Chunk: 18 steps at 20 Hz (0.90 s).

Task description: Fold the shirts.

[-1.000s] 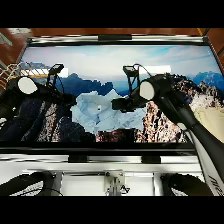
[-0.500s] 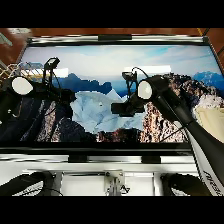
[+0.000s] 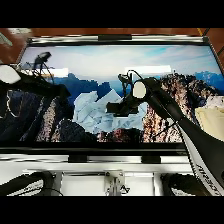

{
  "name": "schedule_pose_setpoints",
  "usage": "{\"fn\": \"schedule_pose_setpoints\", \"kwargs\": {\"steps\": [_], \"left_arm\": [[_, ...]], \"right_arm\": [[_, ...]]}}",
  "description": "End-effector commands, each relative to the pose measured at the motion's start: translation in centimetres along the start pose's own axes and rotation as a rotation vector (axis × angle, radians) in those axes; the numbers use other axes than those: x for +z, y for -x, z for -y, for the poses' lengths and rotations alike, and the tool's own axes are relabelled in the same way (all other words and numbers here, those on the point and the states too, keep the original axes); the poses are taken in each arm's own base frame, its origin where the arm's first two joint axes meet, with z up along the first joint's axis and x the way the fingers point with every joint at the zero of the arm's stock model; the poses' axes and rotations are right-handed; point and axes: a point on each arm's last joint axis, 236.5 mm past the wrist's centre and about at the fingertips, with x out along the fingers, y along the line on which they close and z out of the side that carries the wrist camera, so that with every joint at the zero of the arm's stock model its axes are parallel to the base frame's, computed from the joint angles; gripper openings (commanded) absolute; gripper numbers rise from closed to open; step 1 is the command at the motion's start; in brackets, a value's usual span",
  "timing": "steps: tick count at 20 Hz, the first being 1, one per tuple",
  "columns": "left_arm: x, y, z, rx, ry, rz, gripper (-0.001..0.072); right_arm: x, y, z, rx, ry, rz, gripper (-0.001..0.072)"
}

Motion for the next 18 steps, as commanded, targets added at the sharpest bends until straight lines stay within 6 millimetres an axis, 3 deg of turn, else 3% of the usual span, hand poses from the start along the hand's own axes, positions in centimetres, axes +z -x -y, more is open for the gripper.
{"fn": "schedule_pose_setpoints", "kwargs": {"steps": [1,3,5,7,9,10,14,18], "left_arm": [[1.6,6.7,-5.2,0.091,0.057,0.039,0.0509],[2.1,11.0,-11.8,0.241,0.153,0.115,0.0532],[-1.6,13.8,-18.8,0.413,0.273,0.060,0.0532],[-6.0,13.9,-23.2,0.445,0.423,-0.018,0.0532],[-9.9,12.8,-26.0,0.434,0.546,-0.078,0.0562],[-11.2,12.5,-27.5,0.439,0.593,-0.086,0.0662],[-12.3,12.9,-33.2,0.504,0.595,-0.026,0.0688],[-13.3,9.0,-35.8,0.466,0.522,-0.095,0.0685]], "right_arm": [[-0.1,-0.1,-0.5,0.020,0.001,-0.005,0.0078],[-0.1,-0.1,-0.4,0.019,0.004,-0.004,0.0078],[0.0,-0.1,-0.5,0.020,0.004,-0.004,0.0078],[0.1,-0.1,-0.4,0.019,0.005,0.001,0.0078],[0.1,-0.1,-0.4,0.018,0.013,0.002,0.0078],[0.0,-0.1,-0.4,0.018,0.013,0.000,0.0078],[0.1,-0.1,-0.4,0.018,0.013,0.004,0.0078],[0.3,-0.1,-0.5,0.021,0.011,0.010,0.0078]]}}
